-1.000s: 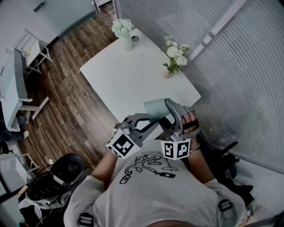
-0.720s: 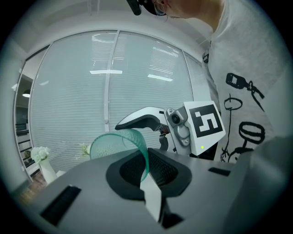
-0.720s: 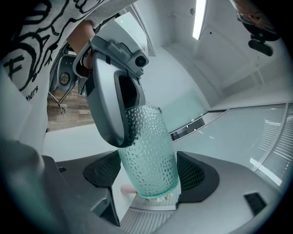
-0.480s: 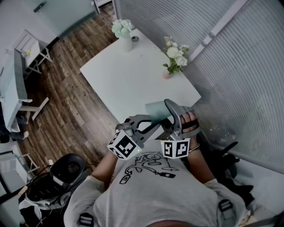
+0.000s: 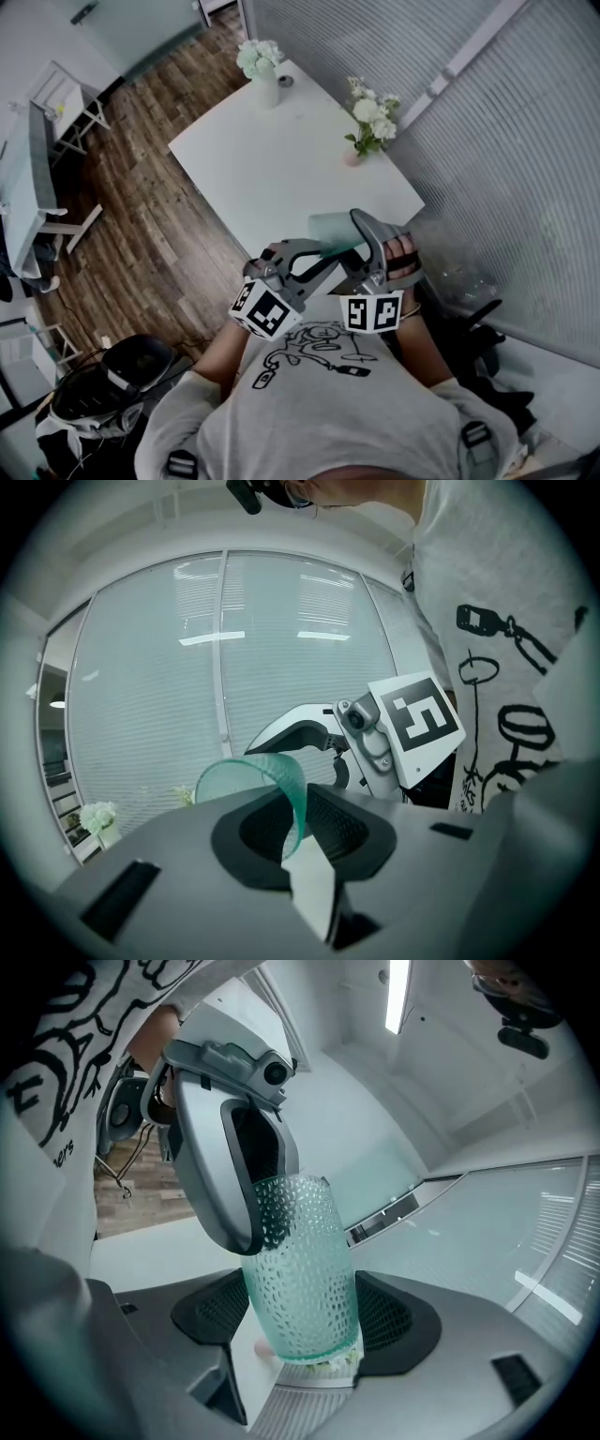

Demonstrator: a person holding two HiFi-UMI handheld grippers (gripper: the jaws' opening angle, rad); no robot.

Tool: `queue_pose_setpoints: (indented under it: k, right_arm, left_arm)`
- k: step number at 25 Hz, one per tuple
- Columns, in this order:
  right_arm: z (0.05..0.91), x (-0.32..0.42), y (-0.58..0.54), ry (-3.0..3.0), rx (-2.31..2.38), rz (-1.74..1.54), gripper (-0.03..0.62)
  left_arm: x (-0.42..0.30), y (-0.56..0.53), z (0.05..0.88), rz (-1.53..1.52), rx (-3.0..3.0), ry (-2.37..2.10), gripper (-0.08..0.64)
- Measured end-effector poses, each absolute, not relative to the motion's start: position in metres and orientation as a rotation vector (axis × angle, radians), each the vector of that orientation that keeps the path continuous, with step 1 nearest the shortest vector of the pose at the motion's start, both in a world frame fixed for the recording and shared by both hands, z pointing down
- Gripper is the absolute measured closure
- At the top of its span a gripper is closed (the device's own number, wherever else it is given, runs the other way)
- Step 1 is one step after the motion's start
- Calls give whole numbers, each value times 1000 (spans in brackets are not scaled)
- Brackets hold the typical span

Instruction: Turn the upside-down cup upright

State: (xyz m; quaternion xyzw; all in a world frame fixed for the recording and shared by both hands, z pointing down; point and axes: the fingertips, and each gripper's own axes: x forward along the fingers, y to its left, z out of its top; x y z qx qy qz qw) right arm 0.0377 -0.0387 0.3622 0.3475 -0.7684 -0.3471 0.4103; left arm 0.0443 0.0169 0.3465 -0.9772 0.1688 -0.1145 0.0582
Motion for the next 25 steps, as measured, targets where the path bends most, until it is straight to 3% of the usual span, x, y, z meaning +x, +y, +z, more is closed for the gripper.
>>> queue_pose_setpoints:
  k: [7, 25]
  right_arm:
    - [357, 49, -35, -1964, 937, -853, 227]
    - [334, 50, -51, -2371, 1167, -499, 229]
  left_arm:
    - [42, 12, 333, -287, -2964, 599, 475]
    - [-4, -21, 316, 66, -3168, 856, 264]
